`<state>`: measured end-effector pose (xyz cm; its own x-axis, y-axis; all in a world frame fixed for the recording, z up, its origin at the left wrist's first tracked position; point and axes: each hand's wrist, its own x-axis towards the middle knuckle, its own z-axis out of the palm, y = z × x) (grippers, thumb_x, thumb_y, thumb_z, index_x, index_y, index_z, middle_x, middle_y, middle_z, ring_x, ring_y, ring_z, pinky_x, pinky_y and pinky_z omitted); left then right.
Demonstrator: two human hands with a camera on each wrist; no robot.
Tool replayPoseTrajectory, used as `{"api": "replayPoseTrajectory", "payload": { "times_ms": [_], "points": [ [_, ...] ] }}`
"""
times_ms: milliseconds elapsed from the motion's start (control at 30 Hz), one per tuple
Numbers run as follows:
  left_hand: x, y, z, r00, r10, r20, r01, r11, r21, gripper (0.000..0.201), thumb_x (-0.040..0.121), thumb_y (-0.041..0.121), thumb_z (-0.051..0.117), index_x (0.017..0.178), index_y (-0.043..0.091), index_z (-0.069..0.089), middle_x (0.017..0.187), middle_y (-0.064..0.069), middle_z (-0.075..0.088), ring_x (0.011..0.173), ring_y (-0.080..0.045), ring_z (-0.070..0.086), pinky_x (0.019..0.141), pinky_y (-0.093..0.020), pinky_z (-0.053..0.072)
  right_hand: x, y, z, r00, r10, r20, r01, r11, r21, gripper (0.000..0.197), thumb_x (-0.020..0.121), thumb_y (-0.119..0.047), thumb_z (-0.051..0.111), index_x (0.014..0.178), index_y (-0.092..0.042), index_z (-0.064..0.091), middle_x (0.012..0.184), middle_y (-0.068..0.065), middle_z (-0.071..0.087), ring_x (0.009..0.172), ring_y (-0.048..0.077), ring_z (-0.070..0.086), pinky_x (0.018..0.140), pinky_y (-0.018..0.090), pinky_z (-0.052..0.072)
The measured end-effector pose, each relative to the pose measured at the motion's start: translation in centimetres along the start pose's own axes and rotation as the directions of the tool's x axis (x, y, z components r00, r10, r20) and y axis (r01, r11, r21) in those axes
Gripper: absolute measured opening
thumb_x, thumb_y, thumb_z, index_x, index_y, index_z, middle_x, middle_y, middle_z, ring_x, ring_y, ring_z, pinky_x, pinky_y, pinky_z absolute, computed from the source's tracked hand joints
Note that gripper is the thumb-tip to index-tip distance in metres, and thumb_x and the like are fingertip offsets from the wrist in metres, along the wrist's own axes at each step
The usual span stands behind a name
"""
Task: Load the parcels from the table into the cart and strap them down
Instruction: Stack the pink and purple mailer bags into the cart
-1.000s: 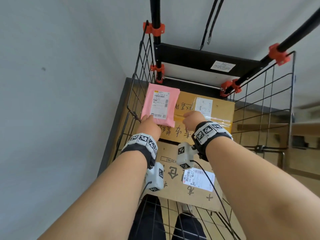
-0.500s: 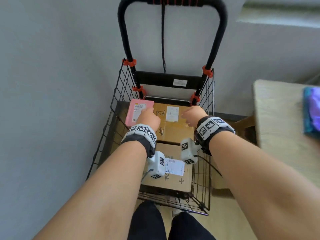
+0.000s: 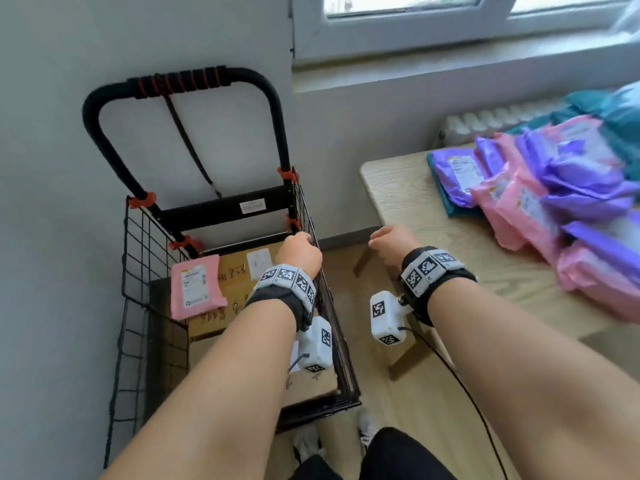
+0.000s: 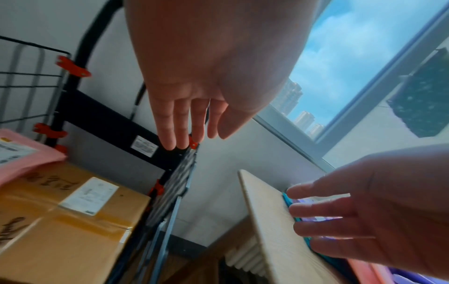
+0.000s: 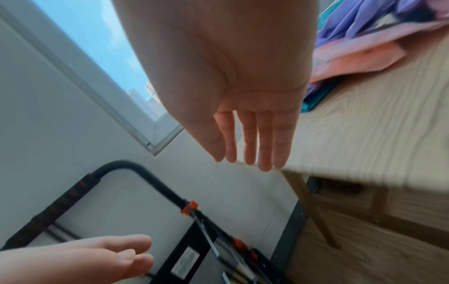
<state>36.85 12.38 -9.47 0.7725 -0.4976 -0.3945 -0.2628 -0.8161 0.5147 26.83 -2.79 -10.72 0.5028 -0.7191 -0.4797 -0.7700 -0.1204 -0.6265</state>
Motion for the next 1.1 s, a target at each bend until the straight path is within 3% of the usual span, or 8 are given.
{"api": "replayPoseTrajectory", "payload": {
  "times_ms": [133,267,400,467,600,667,833,1100],
  "points": [
    [-0.4,6.2,2.6,0.994,0.104,0.044,-0.106,0.993,0.042,0.045,0.092,0.013,0.039,0.136,0.018,0.048,0.139,-0.007,0.049,0.123,-0.027,0.051,0.100,-0.035,0.042,0.2,4.2,-5.2,0.995,0.069,-0.076,-0.062,0.994,0.089,0.025,0.086,-0.011,0.061,0.066,-0.024,0.056,0.068,-0.002,0.054,0.069,0.017,0.052,0.065,0.027,0.044],
    [-0.8,13.1,6.3,0.977,0.196,0.089,-0.203,0.976,0.076,0.043,0.093,0.013,0.040,0.134,0.017,0.050,0.136,-0.009,0.052,0.120,-0.028,0.053,0.096,-0.035,0.044,0.9,8.9,-11.6,0.982,0.106,-0.156,-0.081,0.984,0.156,0.011,0.088,-0.007,0.060,0.090,-0.016,0.065,0.070,-0.001,0.054,0.075,0.018,0.052,0.071,0.028,0.045],
    [-0.9,20.3,11.1,0.970,0.224,0.091,-0.228,0.973,0.045,0.044,0.092,0.012,0.042,0.134,0.018,0.051,0.138,-0.007,0.052,0.124,-0.026,0.052,0.101,-0.033,0.040,2.8,13.6,-18.5,0.975,0.089,-0.203,-0.065,0.990,0.122,0.022,0.086,-0.008,0.060,0.104,-0.014,0.071,0.094,0.001,0.063,0.086,0.022,0.057,0.080,0.031,0.050],
    [-1.2,23.9,13.9,0.970,0.221,0.101,-0.226,0.973,0.037,0.044,0.092,0.011,0.042,0.134,0.018,0.052,0.139,-0.006,0.052,0.125,-0.026,0.051,0.102,-0.031,0.039,3.7,16.1,-22.0,0.969,0.099,-0.228,-0.073,0.990,0.118,0.023,0.085,-0.009,0.061,0.105,-0.013,0.072,0.104,0.003,0.068,0.095,0.026,0.063,0.079,0.028,0.049],
    [-2.0,30.3,19.4,0.954,0.263,0.143,-0.272,0.961,0.044,0.039,0.090,0.012,0.043,0.125,0.016,0.060,0.130,-0.011,0.058,0.117,-0.030,0.056,0.098,-0.033,0.044,5.3,20.5,-28.6,0.927,0.113,-0.358,-0.064,0.987,0.146,0.020,0.084,-0.009,0.058,0.095,-0.014,0.075,0.108,0.011,0.071,0.105,0.029,0.063,0.094,0.031,0.049],
    [-2.1,33.9,21.9,0.950,0.274,0.149,-0.279,0.960,0.011,0.039,0.091,0.013,0.043,0.127,0.017,0.058,0.130,-0.010,0.058,0.116,-0.028,0.057,0.099,-0.034,0.046,6.6,22.2,-32.2,0.909,0.109,-0.401,-0.052,0.987,0.151,0.021,0.083,-0.008,0.055,0.087,-0.015,0.074,0.106,0.013,0.072,0.103,0.030,0.063,0.094,0.031,0.049],
    [-0.8,40.9,25.4,0.948,0.287,0.135,-0.292,0.956,0.016,0.040,0.089,0.014,0.045,0.128,0.019,0.056,0.131,-0.004,0.058,0.119,-0.024,0.055,0.102,-0.033,0.042,10.2,24.1,-39.0,0.885,0.113,-0.452,-0.050,0.987,0.150,0.025,0.085,-0.010,0.052,0.097,-0.016,0.072,0.106,0.014,0.070,0.104,0.032,0.062,0.090,0.029,0.046],
    [2.8,46.7,28.2,0.934,0.303,0.188,-0.322,0.943,0.080,0.043,0.092,0.009,0.042,0.132,0.017,0.055,0.132,-0.006,0.058,0.117,-0.024,0.057,0.094,-0.027,0.041,15.6,24.5,-43.4,0.907,0.184,-0.379,-0.153,0.982,0.111,0.036,0.088,-0.025,0.056,0.116,-0.004,0.065,0.119,0.016,0.064,0.111,0.030,0.060,0.085,0.029,0.047]
  ]
}}
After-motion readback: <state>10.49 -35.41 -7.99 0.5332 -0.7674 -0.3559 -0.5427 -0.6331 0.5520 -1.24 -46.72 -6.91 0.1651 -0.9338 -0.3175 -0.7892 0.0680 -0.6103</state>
